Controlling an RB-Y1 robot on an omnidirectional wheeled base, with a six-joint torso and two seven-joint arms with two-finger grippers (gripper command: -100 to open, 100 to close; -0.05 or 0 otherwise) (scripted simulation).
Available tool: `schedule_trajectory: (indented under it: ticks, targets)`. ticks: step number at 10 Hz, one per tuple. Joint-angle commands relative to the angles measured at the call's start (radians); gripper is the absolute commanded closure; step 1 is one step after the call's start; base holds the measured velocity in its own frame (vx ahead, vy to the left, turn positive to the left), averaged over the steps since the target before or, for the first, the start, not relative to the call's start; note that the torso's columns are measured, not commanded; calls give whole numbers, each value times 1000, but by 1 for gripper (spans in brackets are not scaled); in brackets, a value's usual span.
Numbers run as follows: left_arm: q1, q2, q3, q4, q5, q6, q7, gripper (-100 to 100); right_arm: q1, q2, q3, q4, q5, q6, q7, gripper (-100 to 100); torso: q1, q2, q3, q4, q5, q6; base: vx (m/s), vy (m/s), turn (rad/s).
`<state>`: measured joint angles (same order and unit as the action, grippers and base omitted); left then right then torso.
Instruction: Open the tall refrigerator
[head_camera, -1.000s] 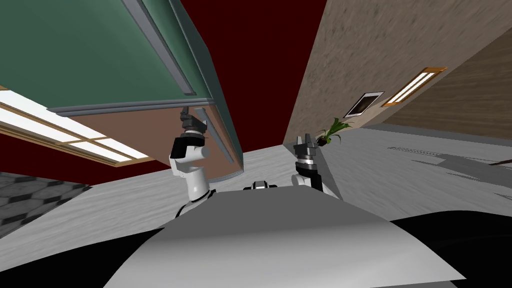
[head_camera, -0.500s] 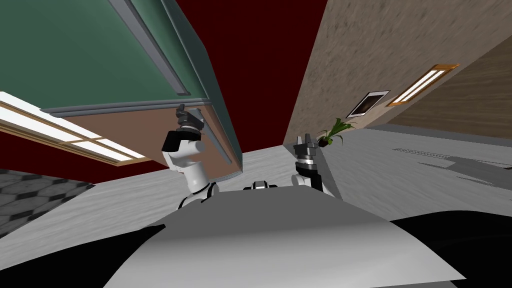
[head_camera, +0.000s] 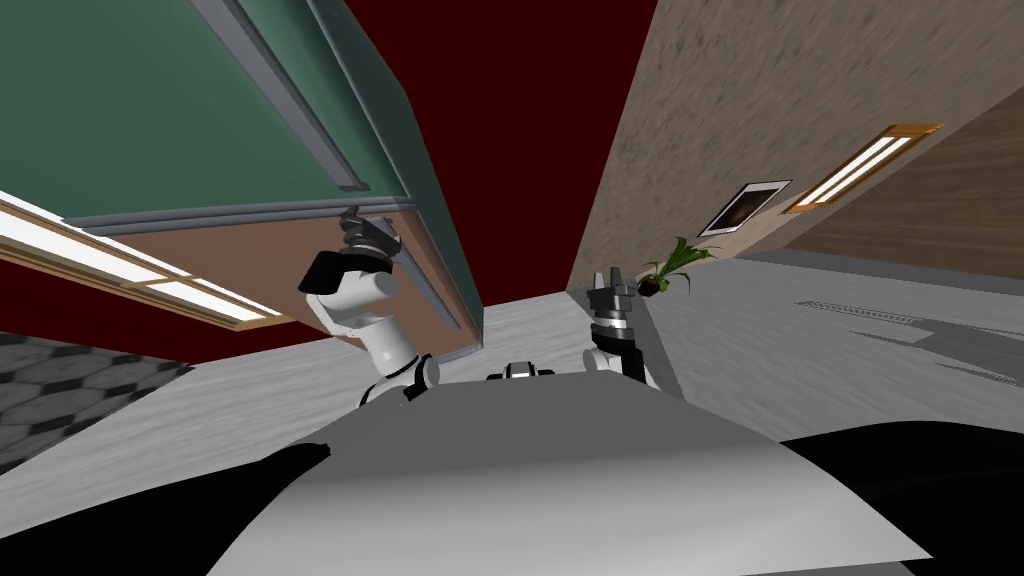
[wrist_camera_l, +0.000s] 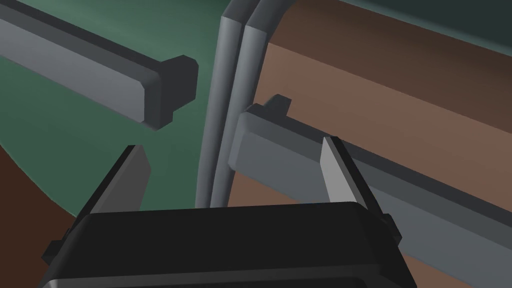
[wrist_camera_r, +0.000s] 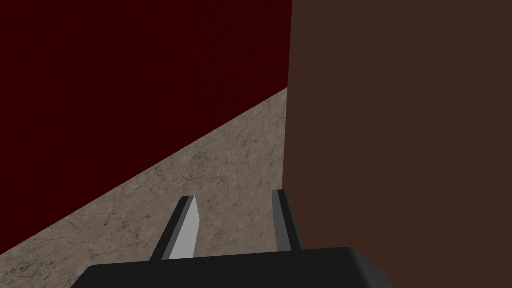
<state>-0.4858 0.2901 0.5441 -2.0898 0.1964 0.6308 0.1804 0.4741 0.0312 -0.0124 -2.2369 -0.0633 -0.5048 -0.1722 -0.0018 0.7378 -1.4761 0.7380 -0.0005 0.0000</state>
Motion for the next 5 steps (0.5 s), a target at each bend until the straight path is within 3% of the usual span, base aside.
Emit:
schedule_trajectory:
  ticks: [1,2,3,4,5]
  targets:
    - [-27,5,20,14,6,56,-3,-100,0,0,0,0,0,0,0,0,1,1,1,0,0,0,16,-41,4]
    - [-72,14,60,37,19,96,-9,-100,0,0,0,0,0,0,0,0,4,2,1,1,1,0,30,-60,40]
    - [-72,14,60,37,19,117,-9,-100,0,0,0,0,0,0,0,0,2,1,1,0,1,0,36,-55,32]
    - [-114,23,100,60,31,150,-16,-100,0,0,0,0,0,0,0,0,2,0,0,0,1,0,60,-78,51]
    - [-114,23,100,60,31,171,-16,-100,0,0,0,0,0,0,0,0,1,-2,-1,0,0,0,46,-72,31]
